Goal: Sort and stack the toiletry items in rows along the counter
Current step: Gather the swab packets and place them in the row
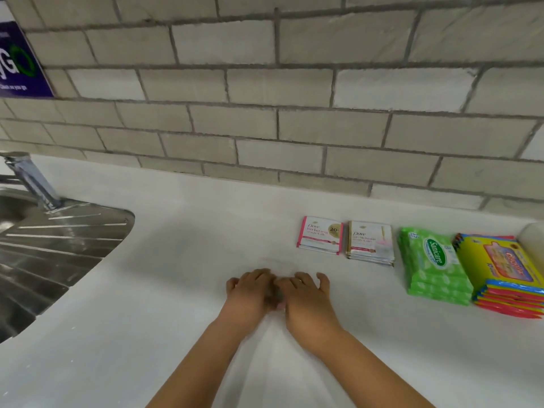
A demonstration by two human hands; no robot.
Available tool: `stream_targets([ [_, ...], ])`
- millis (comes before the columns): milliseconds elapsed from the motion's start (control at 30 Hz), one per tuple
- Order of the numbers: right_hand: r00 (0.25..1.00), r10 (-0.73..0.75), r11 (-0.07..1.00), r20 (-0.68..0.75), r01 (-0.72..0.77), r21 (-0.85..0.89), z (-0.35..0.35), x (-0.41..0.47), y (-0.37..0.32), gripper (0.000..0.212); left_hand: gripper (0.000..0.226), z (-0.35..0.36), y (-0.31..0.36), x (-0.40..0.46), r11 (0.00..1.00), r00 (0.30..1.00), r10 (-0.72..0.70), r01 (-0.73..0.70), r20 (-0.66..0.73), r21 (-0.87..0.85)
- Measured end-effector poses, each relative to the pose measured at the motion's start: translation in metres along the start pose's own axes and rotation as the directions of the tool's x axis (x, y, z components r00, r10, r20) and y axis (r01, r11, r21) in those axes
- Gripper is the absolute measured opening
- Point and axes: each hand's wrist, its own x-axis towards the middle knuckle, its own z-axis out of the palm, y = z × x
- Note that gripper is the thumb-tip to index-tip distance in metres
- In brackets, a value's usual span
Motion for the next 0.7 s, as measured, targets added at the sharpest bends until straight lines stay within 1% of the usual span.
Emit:
stream_targets([
  [67,1.000,0.013,1.000,-0.004,-0.013,0.006,0.003,0.015,0.008,0.044,0.046,0.000,-0.003,0.017,1.000,1.000,0.014,-0.014,0.005,-0.019],
  [167,0.999,0.036,0.999,-0.033,-0.036,0.003,0.005,0.034,0.013,0.035,0.041,0.002,-0.008,0.043,0.999,0.999,0.035,-0.036,-0.025,-0.040],
  [233,0.993,0.074,0.996,-0.093,-0.077,-0.035,0.012,0.044,0.016,0.030,0.040,0.003,-0.010,0.059,0.998,0.998,0.045,-0.046,-0.032,-0.042],
  [267,0.986,0.081,0.994,-0.147,-0.090,-0.055,0.017,0.049,0.019,0.027,0.041,0.003,-0.011,0.067,0.998,0.999,0.046,-0.047,-0.029,-0.037],
  [333,0.976,0.089,0.992,-0.199,-0.104,-0.069,0.023,0.057,0.024,0.018,0.043,0.003,-0.011,0.083,0.999,0.999,0.040,-0.040,-0.016,-0.023],
  [367,0.972,0.084,0.992,-0.219,-0.103,-0.077,0.025,0.059,0.026,0.019,0.044,0.003,-0.011,0.091,0.999,0.999,0.033,-0.033,-0.009,-0.019],
  [467,0.975,0.066,0.988,-0.211,-0.093,-0.121,0.029,0.063,0.033,0.036,0.046,0.004,-0.009,0.109,1.000,1.000,0.014,-0.014,0.009,-0.005],
  [567,0.960,0.053,0.988,-0.273,-0.090,-0.123,0.032,0.064,0.036,0.039,0.047,0.006,-0.007,0.118,1.000,1.000,0.011,-0.012,0.025,0.010],
  [633,0.954,0.046,0.990,-0.295,-0.083,-0.115,0.030,0.063,0.037,0.045,0.047,0.007,-0.007,0.121,1.000,1.000,0.008,-0.008,0.020,0.011],
  [700,0.951,0.031,0.989,-0.307,-0.073,-0.128,0.028,0.062,0.038,0.045,0.047,0.009,-0.007,0.123,1.000,1.000,0.003,-0.003,0.020,0.008],
])
